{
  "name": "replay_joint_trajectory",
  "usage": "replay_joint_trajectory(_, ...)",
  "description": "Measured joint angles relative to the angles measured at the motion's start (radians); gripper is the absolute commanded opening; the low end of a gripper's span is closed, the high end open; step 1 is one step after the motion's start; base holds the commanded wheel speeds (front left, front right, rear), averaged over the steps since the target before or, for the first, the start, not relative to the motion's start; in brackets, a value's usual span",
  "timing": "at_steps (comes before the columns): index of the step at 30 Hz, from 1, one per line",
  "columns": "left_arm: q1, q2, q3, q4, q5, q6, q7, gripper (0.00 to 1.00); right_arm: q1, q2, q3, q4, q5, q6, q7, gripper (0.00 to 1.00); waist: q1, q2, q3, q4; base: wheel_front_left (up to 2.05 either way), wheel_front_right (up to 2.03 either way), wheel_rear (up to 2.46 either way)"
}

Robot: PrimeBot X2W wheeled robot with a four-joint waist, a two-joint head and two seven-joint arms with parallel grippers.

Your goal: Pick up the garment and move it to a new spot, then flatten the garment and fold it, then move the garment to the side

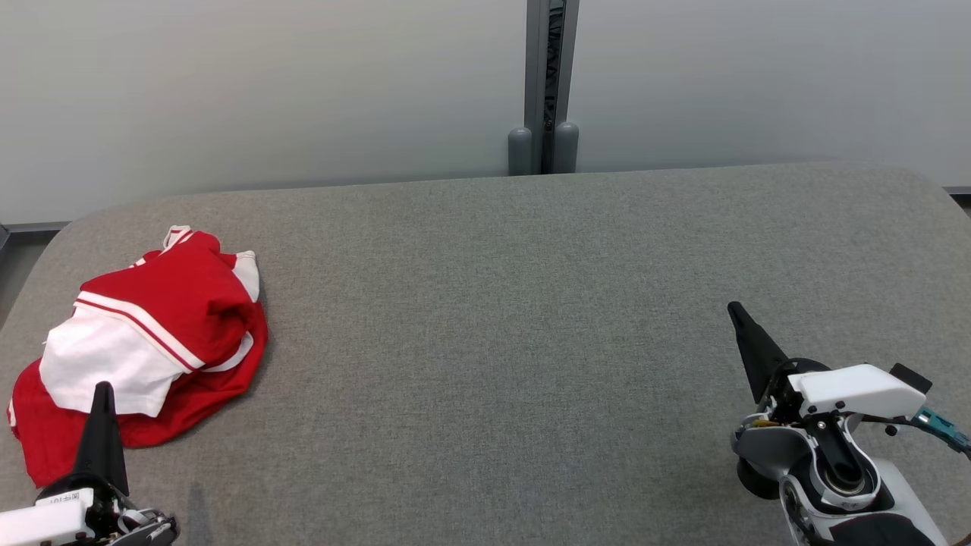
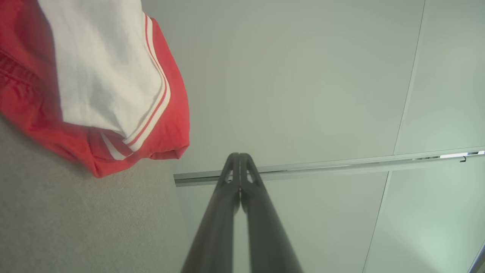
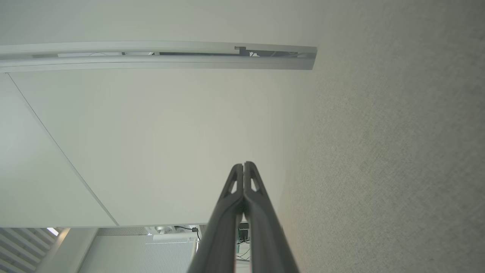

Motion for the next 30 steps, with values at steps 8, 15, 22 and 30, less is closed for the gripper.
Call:
replay_joint_trajectory(8, 0.0, 0.0, 0.0, 0.0, 0.0, 0.0, 0.0, 0.0, 0.0, 0.0, 0.0, 0.0, 0.0, 0.0, 0.0, 0.0, -0.0001, 0.0, 0.0, 0.0, 0.0, 0.0, 0.0)
replay_joint_trajectory(15, 0.0, 0.0, 0.0, 0.0, 0.0, 0.0, 0.0, 0.0, 0.0, 0.0, 0.0, 0.0, 0.0, 0.0, 0.0, 0.0, 0.0, 0.0, 0.0, 0.0, 0.0, 0.0, 0.0)
replay_joint_trajectory(22, 0.0, 0.0, 0.0, 0.0, 0.0, 0.0, 0.0, 0.0, 0.0, 0.0, 0.0, 0.0, 0.0, 0.0, 0.0, 0.0, 0.0, 0.0, 0.0, 0.0, 0.0, 0.0, 0.0)
replay_joint_trajectory(30, 0.0, 0.0, 0.0, 0.0, 0.0, 0.0, 0.0, 0.0, 0.0, 0.0, 0.0, 0.0, 0.0, 0.0, 0.0, 0.0, -0.0001, 0.0, 0.0, 0.0, 0.0, 0.0, 0.0)
